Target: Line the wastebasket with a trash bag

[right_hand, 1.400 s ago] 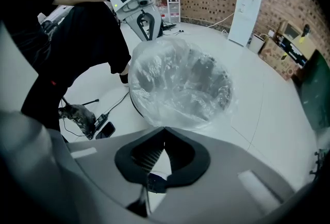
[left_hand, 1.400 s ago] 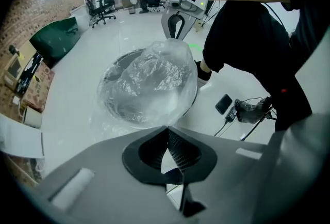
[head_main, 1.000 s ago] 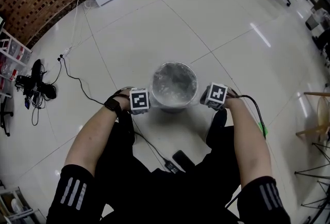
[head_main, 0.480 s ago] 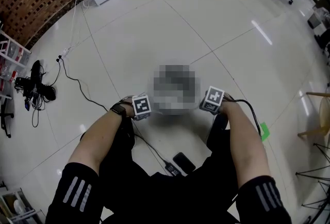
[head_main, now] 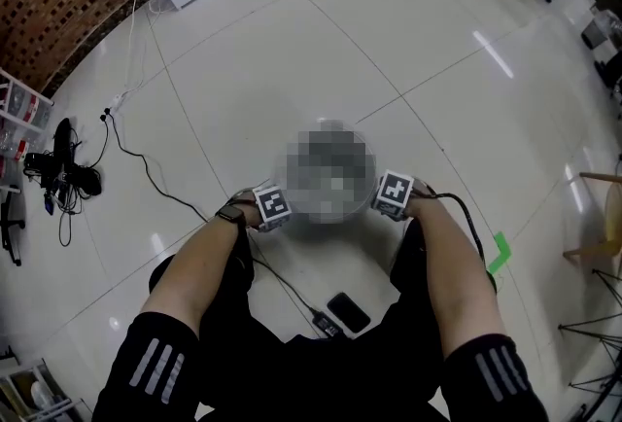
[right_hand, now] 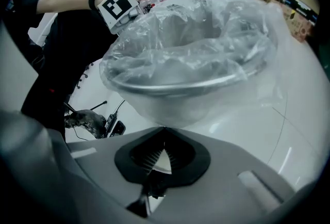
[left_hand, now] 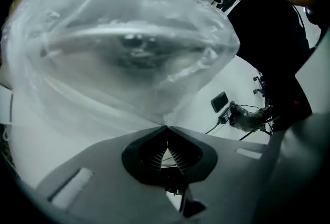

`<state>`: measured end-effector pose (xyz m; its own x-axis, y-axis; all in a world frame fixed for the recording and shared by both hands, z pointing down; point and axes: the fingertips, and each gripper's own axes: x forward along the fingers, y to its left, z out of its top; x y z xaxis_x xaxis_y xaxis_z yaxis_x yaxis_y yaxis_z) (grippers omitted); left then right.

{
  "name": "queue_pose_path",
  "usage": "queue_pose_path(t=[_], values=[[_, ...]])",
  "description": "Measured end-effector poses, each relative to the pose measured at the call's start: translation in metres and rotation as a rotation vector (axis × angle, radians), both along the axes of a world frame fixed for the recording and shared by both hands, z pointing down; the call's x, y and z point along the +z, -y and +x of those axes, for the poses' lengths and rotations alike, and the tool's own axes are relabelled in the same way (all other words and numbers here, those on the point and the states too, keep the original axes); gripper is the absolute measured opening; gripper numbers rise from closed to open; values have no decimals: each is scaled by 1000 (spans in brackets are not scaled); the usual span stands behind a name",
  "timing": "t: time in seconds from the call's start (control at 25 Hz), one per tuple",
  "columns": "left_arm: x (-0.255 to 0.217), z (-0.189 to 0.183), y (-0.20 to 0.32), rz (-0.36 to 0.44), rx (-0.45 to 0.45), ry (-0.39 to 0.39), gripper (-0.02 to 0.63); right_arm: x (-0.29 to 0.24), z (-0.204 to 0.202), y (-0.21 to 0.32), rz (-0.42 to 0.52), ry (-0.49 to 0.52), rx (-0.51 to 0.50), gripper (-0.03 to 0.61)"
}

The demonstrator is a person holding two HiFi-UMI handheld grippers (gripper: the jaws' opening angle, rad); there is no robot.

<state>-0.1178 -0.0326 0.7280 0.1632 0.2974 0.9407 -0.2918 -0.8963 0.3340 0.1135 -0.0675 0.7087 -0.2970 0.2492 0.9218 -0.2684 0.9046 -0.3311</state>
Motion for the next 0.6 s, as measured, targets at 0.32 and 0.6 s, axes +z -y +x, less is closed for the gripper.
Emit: queue_pose_path(t=[0.32, 0.6], values=[[-9, -4, 7, -60, -46, -21, 100, -2, -8, -2, -33, -17, -13, 34], [-53, -13, 13, -102, -37, -133, 117, -25, 13, -16, -128, -24, -11, 112]])
